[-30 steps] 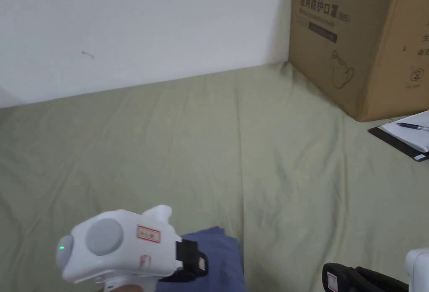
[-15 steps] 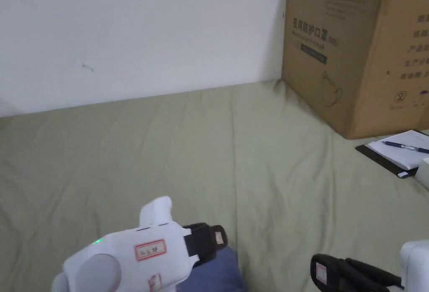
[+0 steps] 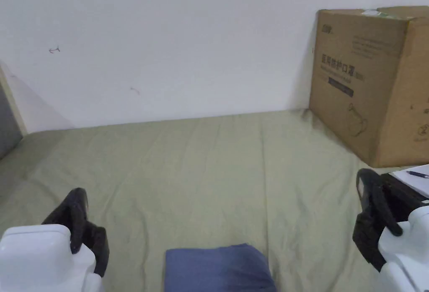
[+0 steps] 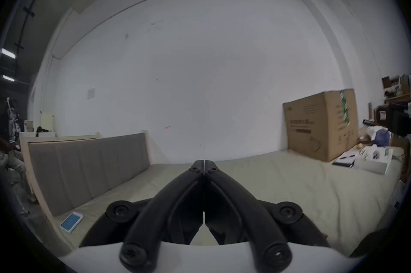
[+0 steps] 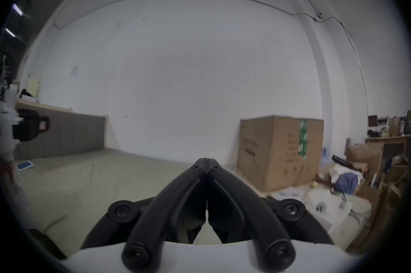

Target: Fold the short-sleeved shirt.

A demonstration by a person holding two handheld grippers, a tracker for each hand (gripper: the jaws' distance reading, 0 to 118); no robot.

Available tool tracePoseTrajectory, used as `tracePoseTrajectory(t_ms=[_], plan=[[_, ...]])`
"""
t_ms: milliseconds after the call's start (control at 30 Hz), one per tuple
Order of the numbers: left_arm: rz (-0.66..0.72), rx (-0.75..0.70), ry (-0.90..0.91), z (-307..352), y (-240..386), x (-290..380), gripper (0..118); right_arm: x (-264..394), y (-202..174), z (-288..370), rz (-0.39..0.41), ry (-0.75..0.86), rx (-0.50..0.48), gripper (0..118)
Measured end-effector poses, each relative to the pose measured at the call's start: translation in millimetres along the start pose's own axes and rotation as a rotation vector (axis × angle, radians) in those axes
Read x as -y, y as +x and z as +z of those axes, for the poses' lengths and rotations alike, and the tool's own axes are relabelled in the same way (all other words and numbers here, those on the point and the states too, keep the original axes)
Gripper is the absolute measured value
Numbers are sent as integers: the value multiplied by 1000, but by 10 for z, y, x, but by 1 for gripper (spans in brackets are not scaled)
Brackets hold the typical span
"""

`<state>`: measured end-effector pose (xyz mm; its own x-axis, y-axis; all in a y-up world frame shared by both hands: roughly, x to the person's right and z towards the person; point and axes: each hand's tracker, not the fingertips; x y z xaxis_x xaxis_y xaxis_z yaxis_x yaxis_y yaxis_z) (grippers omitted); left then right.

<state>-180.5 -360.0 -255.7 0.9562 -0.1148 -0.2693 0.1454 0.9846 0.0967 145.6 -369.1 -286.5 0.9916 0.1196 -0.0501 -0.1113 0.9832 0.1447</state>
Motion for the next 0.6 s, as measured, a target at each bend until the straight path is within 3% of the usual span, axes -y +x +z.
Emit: tracePoseTrajectory(t_ms=[100, 233, 400, 433, 500, 600], plan=[[21, 31, -124, 8, -28, 206, 0, 177, 9, 10, -109, -135, 6, 0], [14, 28, -116, 27, -14, 260, 0, 178, 3, 42, -47, -123, 18, 0], [56, 14, -142, -26, 20, 163, 0, 13, -16, -20, -104, -104, 13, 0], [90, 24, -156, -58, -9, 106, 0, -44, -42, -139, -141, -113, -48, 0], [119, 111, -199, -173, -56, 11, 0, -104, -161, -551, -129, -271, -238, 0], [171, 251, -341, -399, -143, -27, 0, 293, -493, -1361, -105, -815, -506, 0]])
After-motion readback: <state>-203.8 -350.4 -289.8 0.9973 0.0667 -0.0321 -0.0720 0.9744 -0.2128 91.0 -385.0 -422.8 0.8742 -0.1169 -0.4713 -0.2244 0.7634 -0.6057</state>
